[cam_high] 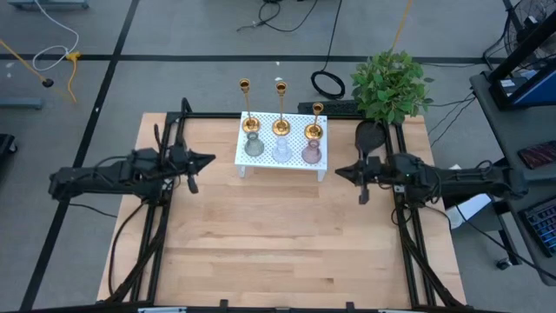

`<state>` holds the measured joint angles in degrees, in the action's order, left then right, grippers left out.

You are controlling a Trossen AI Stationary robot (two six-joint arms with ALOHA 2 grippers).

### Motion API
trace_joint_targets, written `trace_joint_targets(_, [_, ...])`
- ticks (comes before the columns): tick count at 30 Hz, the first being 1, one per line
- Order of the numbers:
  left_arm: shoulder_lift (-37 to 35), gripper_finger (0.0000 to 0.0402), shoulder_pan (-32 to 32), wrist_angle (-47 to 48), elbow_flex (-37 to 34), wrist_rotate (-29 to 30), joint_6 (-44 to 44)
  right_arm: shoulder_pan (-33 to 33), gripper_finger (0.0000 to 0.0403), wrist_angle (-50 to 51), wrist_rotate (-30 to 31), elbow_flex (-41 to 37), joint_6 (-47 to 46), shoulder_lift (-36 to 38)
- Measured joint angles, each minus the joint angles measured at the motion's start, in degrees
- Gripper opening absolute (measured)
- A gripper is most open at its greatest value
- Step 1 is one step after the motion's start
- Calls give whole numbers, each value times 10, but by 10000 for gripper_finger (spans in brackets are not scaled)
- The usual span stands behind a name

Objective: Pick & Place candle stick holders
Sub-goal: Return to Home Position

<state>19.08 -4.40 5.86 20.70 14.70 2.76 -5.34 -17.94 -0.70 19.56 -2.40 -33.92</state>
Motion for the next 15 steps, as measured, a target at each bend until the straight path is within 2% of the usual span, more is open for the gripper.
trace_joint_targets(6, [-44,12,0,-28,-42,3,-11,0,1,-109,-25,-107,-9,70])
trace_joint_targets(10, [-70,14,0,-88,-86,-23,16,0,0,-111,-25,-149,-36,102])
trace_joint_targets(15, [-95,6,-1,-142,-131,-27,31,0,0,-105,-26,-156,-39,122])
